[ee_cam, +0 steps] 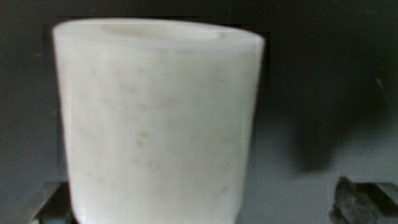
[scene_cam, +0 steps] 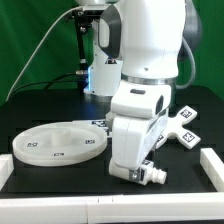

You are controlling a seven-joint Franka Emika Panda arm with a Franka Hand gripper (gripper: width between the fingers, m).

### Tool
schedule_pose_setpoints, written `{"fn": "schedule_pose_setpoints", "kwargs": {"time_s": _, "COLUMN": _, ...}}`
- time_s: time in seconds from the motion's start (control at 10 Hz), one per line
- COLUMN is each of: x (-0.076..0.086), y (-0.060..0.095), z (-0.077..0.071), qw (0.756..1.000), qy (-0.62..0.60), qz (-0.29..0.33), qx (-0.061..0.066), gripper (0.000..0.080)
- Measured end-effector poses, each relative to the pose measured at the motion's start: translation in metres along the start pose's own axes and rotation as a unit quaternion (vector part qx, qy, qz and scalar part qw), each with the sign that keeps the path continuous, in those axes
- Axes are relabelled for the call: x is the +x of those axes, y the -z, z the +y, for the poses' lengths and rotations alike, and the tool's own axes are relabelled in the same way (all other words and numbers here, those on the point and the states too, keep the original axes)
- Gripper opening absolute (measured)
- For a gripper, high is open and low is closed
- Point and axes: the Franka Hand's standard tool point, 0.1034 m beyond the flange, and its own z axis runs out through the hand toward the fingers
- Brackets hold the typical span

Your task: Assemble round table

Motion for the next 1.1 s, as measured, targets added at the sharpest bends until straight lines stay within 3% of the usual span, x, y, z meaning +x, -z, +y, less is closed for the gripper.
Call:
{"fn": "schedule_pose_setpoints", "kwargs": {"time_s": 0.1, "x": 0.0, "y": 0.001, "z": 0.0, "qw": 1.0, "qy": 0.0, "qz": 0.0, "qx": -0.001, "gripper": 0.0649}}
{"fn": "schedule_pose_setpoints", "kwargs": {"time_s": 0.3, "x": 0.0, "y": 0.0, "z": 0.0, "qw": 1.0, "qy": 0.0, "qz": 0.0, "qx": 0.0, "gripper": 0.0384}}
{"fn": "schedule_pose_setpoints", "kwargs": {"time_s": 0.4, "x": 0.0, "y": 0.0, "z": 0.0, "qw": 1.0, "qy": 0.0, "qz": 0.0, "qx": 0.0, "gripper": 0.0314}}
{"fn": "schedule_pose_setpoints", "kwargs": {"time_s": 0.5, "x": 0.0, "y": 0.003, "z": 0.001, "qw": 1.0, "qy": 0.017, "qz": -0.001, "qx": -0.003, "gripper": 0.0314}}
{"fn": "schedule_pose_setpoints", "kwargs": {"time_s": 0.6, "x": 0.0, "y": 0.018, "z": 0.005, "qw": 0.999, "qy": 0.044, "qz": 0.0, "qx": -0.012, "gripper": 0.0314}}
{"fn": "schedule_pose_setpoints", "kwargs": {"time_s": 0.8, "x": -0.01, "y": 0.034, "z": 0.003, "qw": 0.993, "qy": 0.113, "qz": -0.008, "qx": -0.011, "gripper": 0.0314}}
{"fn": "schedule_pose_setpoints", "kwargs": {"time_s": 0.9, "x": -0.011, "y": 0.04, "z": 0.005, "qw": 0.986, "qy": 0.164, "qz": -0.007, "qx": -0.022, "gripper": 0.0314}}
{"fn": "schedule_pose_setpoints", "kwargs": {"time_s": 1.0, "x": -0.01, "y": 0.042, "z": 0.006, "qw": 0.984, "qy": 0.176, "qz": -0.003, "qx": -0.027, "gripper": 0.0314}}
{"fn": "schedule_pose_setpoints", "kwargs": {"time_s": 1.1, "x": -0.01, "y": 0.039, "z": 0.004, "qw": 0.985, "qy": 0.17, "qz": -0.004, "qx": -0.024, "gripper": 0.0314}}
